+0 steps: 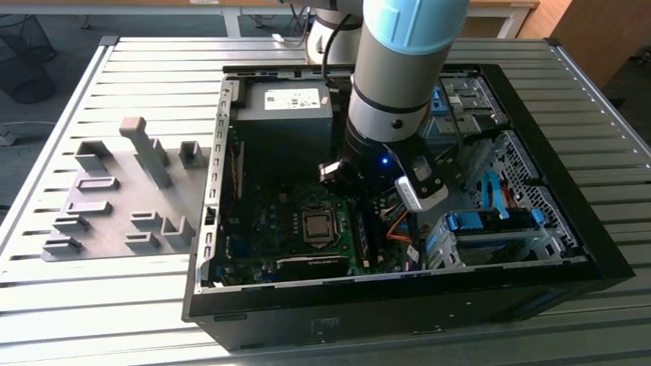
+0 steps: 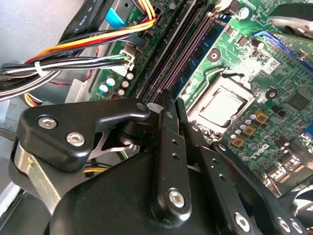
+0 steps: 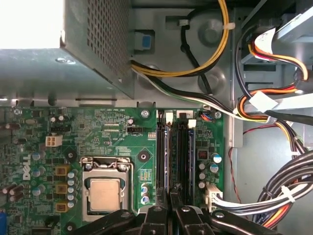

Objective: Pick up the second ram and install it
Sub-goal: 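Insert the second ram into the second slot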

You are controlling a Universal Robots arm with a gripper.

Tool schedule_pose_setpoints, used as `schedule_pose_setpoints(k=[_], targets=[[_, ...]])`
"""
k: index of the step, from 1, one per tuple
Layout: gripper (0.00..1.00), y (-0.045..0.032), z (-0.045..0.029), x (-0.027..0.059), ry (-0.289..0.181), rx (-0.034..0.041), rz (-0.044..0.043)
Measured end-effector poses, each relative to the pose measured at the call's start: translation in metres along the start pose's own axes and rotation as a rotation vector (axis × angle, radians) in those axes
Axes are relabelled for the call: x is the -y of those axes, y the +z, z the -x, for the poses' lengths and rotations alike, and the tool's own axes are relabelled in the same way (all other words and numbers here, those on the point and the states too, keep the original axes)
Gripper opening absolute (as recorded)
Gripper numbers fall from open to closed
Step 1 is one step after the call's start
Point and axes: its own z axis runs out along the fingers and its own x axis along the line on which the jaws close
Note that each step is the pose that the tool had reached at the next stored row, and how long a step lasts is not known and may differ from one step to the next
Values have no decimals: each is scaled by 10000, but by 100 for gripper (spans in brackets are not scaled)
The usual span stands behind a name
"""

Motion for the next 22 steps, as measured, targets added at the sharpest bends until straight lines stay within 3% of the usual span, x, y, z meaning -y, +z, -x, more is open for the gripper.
schedule_pose_setpoints(k=[22], targets=[[14, 51, 1, -2, -3, -1, -1]])
